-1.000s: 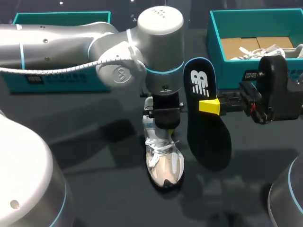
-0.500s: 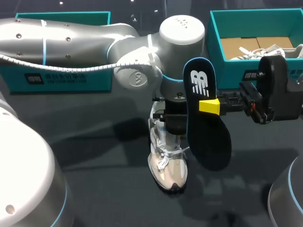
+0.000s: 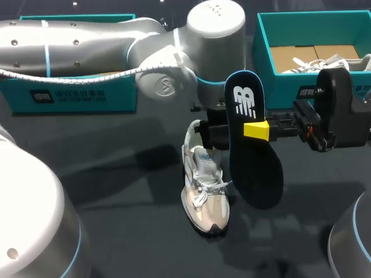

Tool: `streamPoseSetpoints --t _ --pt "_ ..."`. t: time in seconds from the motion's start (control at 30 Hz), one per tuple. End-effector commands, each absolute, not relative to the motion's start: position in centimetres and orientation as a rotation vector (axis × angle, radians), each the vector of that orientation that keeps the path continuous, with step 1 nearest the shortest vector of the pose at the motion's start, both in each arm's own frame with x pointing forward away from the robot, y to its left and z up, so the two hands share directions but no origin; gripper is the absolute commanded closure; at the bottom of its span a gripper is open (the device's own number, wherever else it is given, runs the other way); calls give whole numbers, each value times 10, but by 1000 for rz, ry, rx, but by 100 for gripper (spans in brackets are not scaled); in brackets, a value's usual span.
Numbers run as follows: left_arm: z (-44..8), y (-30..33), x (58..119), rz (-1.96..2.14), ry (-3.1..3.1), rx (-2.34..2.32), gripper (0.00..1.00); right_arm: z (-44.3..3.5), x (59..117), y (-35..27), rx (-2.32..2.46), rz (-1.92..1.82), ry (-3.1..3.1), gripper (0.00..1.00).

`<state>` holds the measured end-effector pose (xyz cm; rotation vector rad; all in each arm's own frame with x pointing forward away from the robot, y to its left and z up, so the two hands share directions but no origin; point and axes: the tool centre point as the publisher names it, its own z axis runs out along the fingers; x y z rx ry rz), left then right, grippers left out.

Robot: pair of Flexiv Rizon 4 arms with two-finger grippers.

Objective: Take the shoe out of the shoebox, open the shoe tongue, remove and reinsert the insole, then place the shoe into the shoebox

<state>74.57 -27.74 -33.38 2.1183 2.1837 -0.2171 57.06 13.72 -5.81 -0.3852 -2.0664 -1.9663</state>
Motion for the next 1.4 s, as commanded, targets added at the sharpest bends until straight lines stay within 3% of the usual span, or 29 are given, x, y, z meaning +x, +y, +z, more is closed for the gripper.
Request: streamPoseSetpoints --t 0.03,0.5,0.83,1.4 --pt "-300 -239 740 -352 2083 2016 0 -58 569 138 -391 -1967 -2068 100" --pt "-293 -242 744 -399 2012 1996 0 -58 569 138 -391 -1967 -2068 100" --pt "-208 -248 749 -649 1541 1755 0 -58 569 138 -391 -1967 -2068 100" --pt "-200 -244 749 -745 1467 1697 0 -58 569 138 -391 -1967 -2068 100"
